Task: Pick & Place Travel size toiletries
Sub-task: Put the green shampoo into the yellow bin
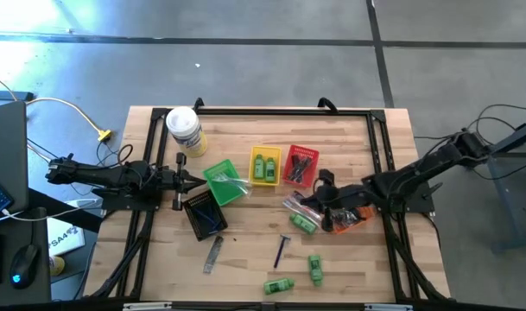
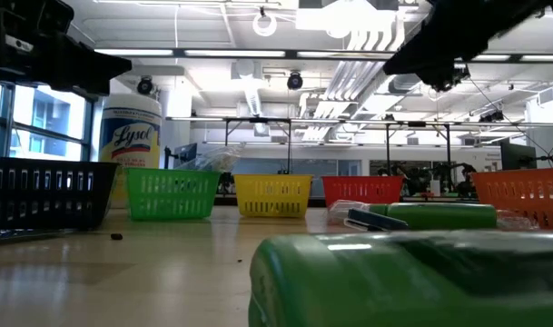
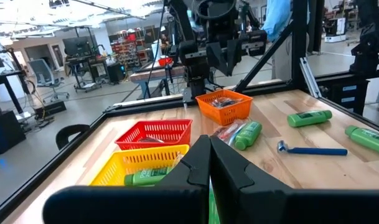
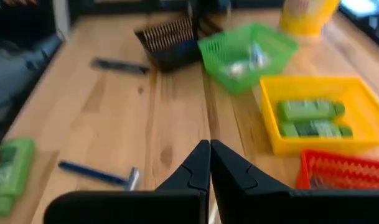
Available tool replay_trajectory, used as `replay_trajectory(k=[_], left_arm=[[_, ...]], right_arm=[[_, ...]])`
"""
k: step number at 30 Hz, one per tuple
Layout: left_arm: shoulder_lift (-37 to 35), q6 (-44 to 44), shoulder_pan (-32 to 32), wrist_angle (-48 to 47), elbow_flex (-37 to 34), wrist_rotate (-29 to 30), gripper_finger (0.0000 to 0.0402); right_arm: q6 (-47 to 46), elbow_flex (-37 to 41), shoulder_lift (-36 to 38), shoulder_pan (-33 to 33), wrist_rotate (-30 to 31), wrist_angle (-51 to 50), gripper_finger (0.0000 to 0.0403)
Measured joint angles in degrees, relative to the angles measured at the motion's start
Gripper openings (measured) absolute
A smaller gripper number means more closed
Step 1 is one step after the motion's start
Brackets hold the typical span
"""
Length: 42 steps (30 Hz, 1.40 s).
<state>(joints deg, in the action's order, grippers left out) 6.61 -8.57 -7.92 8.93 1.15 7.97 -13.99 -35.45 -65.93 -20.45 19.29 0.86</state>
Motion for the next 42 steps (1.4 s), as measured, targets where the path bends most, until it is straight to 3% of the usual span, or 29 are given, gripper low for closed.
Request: replay_trajectory(k=[5,10,15,20,33,42], left_arm=[[0.0,0.08,0.02,-0.02,0.0,0.0,0.0],[0.01,0.08,0.01,0.0,0.0,0.0,0.0],[0.02,0.1,0.02,0.02,0.0,0.0,0.0],[0.0,0.17,0.02,0.02,0.0,0.0,0.0],[0.02,0.12,0.02,0.0,0.01,0.15,0.0],[0.02,0.1,0.02,-0.02,0.01,0.24,0.0]], right_arm=[[-6.11,-10.79,-3.87,-0.02,-0.28,-18.44,0.0004],[-12.67,-17.25,-8.19,0.81,-4.95,-27.42,0.0004],[-16.35,-19.3,-11.99,1.89,-10.71,-28.93,0.0004],[-17.57,-19.36,-14.34,1.81,-8.16,-28.57,0.0023],[-22.57,-19.38,-20.67,1.9,-16.93,-28.39,0.0184],[-23.96,-19.38,-27.37,1.92,-17.77,-28.46,0.0205]])
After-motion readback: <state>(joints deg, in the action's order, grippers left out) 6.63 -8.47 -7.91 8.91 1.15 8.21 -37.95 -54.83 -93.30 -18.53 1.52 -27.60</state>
